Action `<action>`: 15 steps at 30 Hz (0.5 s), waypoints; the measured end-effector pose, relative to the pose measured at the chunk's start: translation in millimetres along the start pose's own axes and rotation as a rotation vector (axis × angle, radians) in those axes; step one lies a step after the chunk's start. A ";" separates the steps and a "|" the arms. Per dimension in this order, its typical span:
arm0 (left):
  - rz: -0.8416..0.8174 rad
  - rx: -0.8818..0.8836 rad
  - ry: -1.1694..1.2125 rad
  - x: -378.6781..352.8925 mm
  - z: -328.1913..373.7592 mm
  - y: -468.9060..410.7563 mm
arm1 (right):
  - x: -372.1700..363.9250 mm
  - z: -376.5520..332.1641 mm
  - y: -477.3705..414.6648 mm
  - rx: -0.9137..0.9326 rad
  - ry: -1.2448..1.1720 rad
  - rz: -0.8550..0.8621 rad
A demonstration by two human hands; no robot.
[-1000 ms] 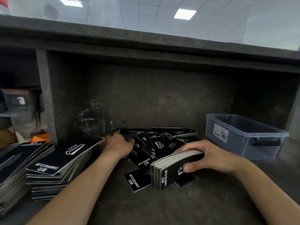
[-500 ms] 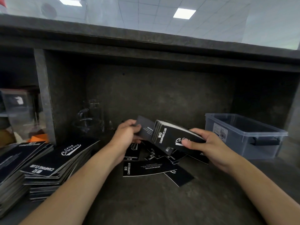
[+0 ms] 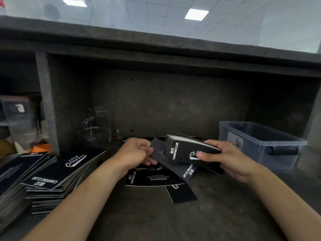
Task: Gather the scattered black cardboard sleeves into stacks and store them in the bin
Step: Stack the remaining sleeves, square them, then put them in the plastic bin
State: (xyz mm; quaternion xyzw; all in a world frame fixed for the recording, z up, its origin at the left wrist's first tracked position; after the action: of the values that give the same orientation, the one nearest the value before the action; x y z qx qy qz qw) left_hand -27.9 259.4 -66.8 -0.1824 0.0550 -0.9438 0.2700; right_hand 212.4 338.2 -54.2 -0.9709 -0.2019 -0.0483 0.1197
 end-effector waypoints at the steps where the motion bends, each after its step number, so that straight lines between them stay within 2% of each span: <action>1: 0.013 0.008 0.043 1.0 0.7 -0.4 | 1.9 -2.2 -0.8 0.016 -0.014 0.016; 5: 0.058 0.011 0.140 8.6 4.3 -1.5 | 9.8 -4.8 -5.3 0.044 -0.071 0.045; 8: -0.074 -0.015 0.122 -2.3 8.5 3.1 | -0.2 0.5 -1.5 0.044 0.066 -0.009; 12: -0.100 -0.136 -0.294 -3.2 6.0 2.4 | 8.9 0.0 -6.6 0.123 0.208 0.159; 15: -0.265 -0.086 -0.563 7.2 -3.8 12.2 | 26.6 -0.3 -12.7 0.174 0.218 0.318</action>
State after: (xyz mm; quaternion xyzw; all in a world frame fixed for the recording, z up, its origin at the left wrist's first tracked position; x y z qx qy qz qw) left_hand -29.1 245.3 -70.5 -0.4535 -0.0063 -0.8800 0.1411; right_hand 231.6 359.5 -47.5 -0.9655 -0.0353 -0.1161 0.2303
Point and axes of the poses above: each hand's wrist, its own y-axis away from the middle knuckle, its own x-axis out of the back of the hand, z = x × y, the point moved 8 cm from there along -y, towards the middle knuckle, and after that the axes turned 14 degrees about z, right-handed, at the moved point
